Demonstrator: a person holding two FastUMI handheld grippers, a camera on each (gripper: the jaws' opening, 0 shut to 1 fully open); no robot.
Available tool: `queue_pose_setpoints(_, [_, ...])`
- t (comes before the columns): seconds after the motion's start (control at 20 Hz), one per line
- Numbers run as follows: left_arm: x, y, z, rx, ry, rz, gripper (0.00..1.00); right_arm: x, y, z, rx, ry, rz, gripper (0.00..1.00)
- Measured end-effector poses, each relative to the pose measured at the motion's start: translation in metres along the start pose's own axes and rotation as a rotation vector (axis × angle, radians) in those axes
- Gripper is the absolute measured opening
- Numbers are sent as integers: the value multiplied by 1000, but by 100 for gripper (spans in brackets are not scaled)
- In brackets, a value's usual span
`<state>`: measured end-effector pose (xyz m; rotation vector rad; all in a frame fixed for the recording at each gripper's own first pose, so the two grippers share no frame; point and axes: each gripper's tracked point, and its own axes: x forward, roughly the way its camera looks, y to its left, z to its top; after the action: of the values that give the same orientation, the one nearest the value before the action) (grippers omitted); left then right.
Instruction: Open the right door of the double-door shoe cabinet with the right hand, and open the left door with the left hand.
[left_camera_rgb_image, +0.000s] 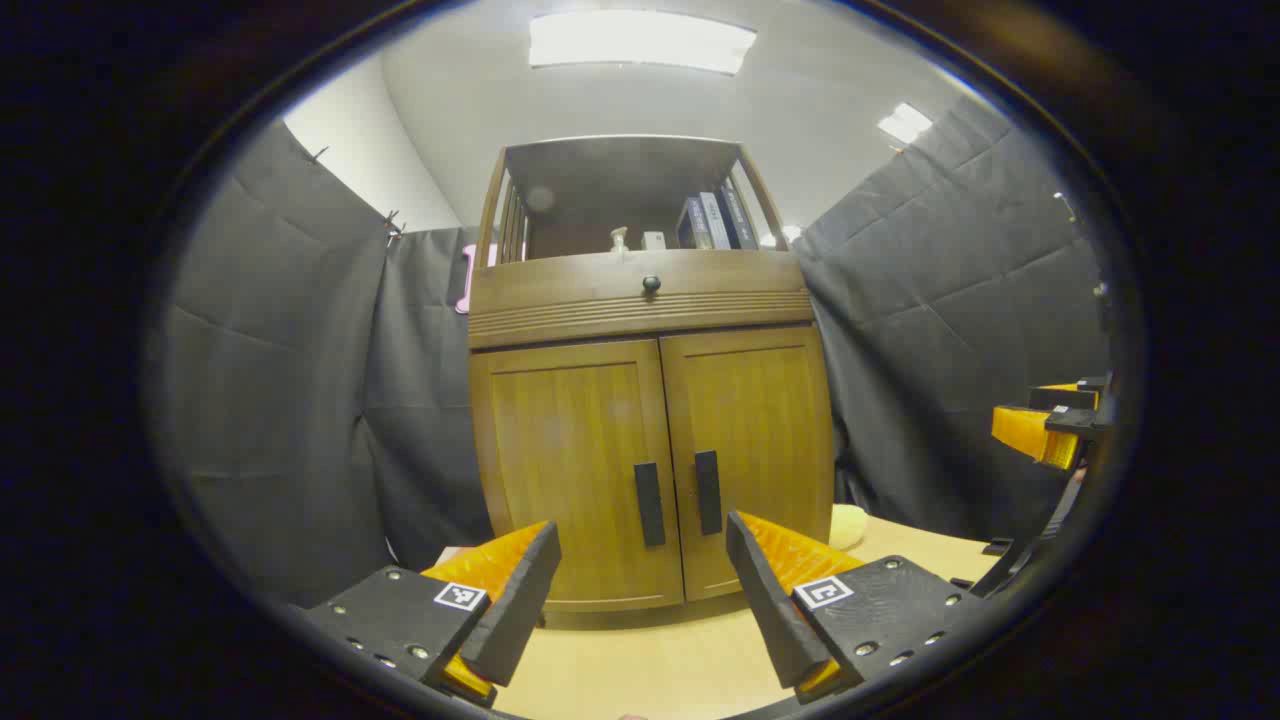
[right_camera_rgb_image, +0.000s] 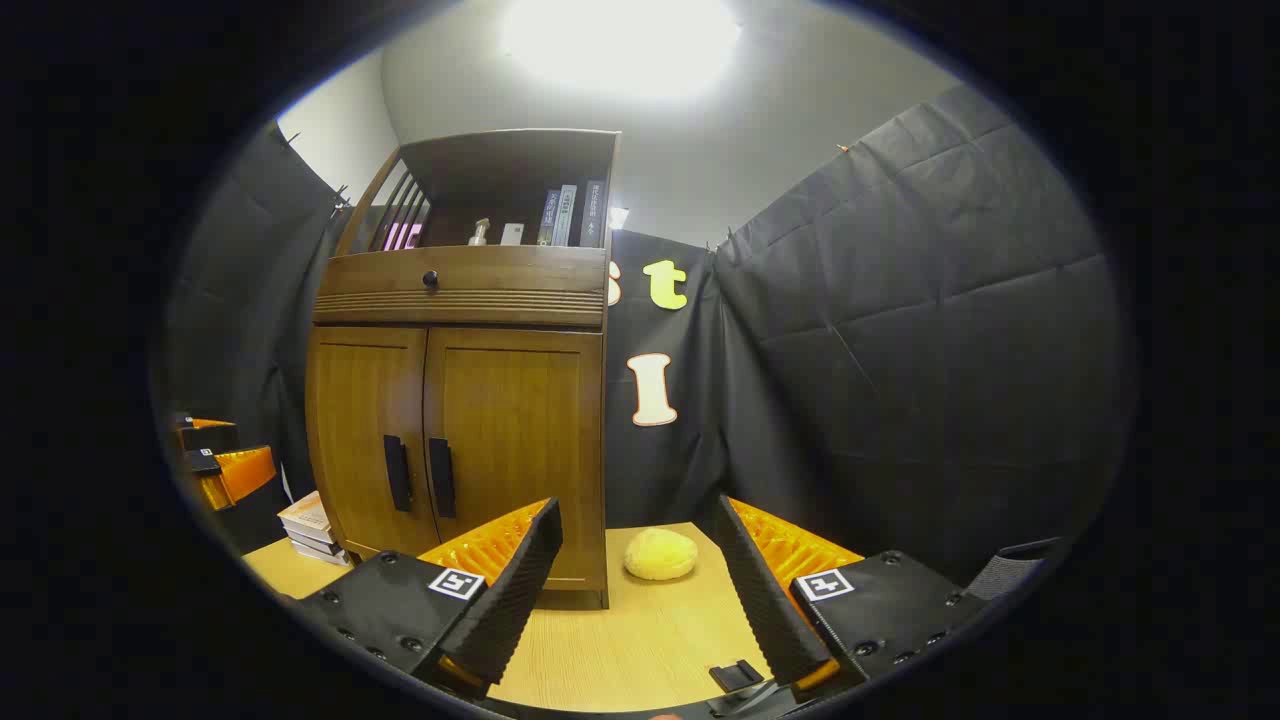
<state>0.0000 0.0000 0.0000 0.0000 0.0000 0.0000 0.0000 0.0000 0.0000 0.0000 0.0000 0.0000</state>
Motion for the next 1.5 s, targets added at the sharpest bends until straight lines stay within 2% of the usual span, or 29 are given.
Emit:
queue_pose_setpoints(0.9, [-2, -2, -2, 2, -3, 11, 96, 0, 1, 9, -15, -22, -3, 96])
queue_pose_setpoints(1.2, [5, -4, -4, -11, 0, -11, 96, 5, 3, 5, -15, -21, 1, 96])
queue_pose_setpoints(1.5, [64, -6, -6, -19, -6, -38, 96, 4, 5, 3, -13, -14, -1, 96])
